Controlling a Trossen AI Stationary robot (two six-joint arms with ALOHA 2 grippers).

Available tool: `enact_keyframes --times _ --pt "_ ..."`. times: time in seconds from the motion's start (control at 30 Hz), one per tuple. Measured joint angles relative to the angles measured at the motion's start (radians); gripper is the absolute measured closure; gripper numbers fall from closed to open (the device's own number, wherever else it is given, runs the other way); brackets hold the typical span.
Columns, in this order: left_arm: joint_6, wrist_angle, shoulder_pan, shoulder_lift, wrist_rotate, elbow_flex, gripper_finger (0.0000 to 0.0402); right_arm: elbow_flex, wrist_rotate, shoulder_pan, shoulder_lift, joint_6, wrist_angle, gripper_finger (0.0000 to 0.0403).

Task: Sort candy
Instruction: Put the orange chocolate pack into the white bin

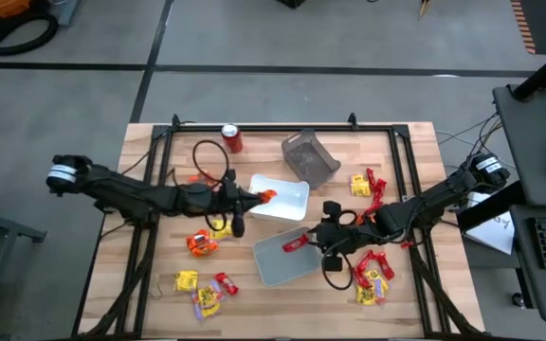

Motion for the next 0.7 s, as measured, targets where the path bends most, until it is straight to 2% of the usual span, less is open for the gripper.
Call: enact_keyframes --times 0.3,0.7 --pt "-0.179 0.006 0.0 0.122 -0.007 0.021 0.0401 -0.001 0.0 0.0 0.0 -0.005 -0.001 0.0275" --pt "-0.195 -0.011 0.014 0.165 -0.024 0.034 0.0397 -0.001 0.0 0.0 -0.001 0.037 -0.002 0.0275"
